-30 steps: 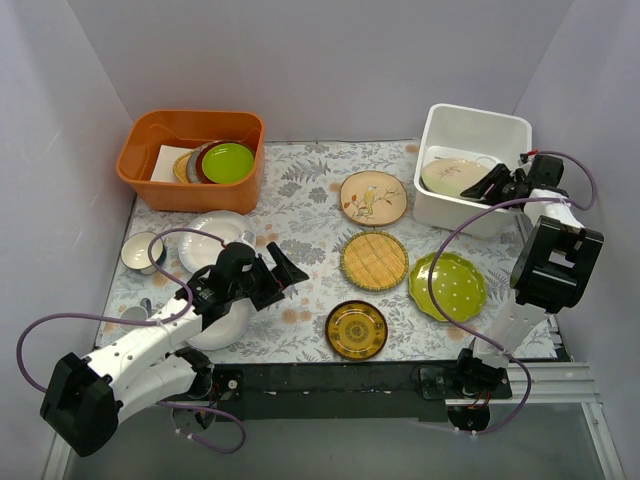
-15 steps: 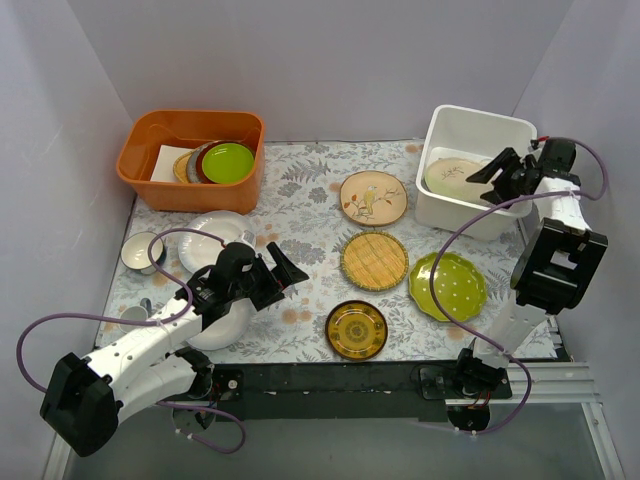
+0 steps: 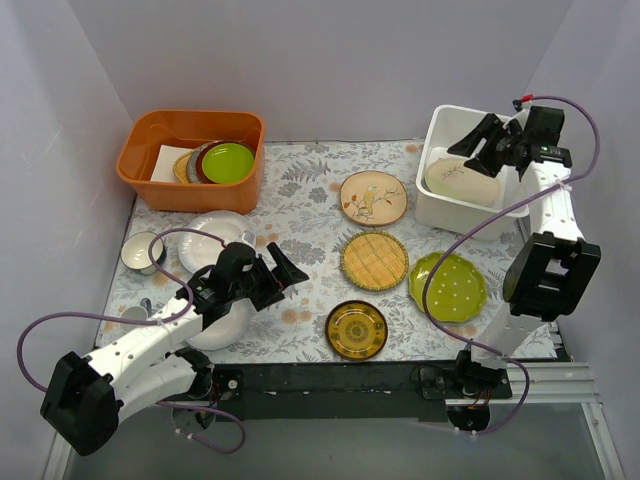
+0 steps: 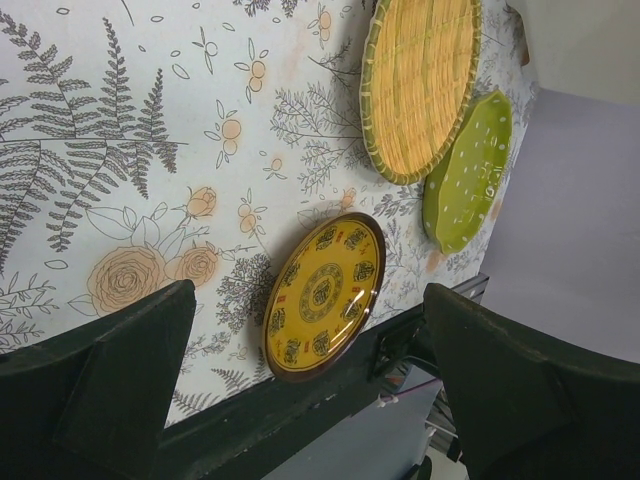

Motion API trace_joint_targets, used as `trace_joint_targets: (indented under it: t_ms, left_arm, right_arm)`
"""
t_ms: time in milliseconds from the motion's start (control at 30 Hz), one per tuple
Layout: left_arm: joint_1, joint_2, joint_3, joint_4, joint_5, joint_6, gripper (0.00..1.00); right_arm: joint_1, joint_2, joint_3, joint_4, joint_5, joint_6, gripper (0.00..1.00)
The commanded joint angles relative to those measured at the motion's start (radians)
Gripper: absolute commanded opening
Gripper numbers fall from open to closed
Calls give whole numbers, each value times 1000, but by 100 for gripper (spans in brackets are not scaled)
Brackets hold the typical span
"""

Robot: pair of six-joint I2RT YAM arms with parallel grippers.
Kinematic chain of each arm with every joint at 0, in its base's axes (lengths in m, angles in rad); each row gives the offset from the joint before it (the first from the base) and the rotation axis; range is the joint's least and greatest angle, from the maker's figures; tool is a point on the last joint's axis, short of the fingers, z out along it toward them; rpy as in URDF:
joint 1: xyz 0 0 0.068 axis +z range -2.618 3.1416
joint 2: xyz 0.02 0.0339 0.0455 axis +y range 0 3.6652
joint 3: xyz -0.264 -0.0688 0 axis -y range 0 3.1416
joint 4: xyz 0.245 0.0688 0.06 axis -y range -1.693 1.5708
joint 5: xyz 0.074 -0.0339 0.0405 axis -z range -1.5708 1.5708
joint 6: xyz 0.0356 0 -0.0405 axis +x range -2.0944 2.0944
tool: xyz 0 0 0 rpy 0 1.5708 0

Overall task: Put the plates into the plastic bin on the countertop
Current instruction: Place the plate in the plastic bin.

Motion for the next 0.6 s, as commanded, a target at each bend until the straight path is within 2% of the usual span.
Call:
trace_joint_targets:
  t_ms: [0, 567]
  left_arm:
    - [-5, -19, 18, -17, 1, 8, 98]
    - [-5, -52, -13, -22, 13, -8, 98]
  right_arm:
    - [92, -85, 52, -77, 4, -61, 74]
    - [262, -419, -266, -114, -4, -117, 71]
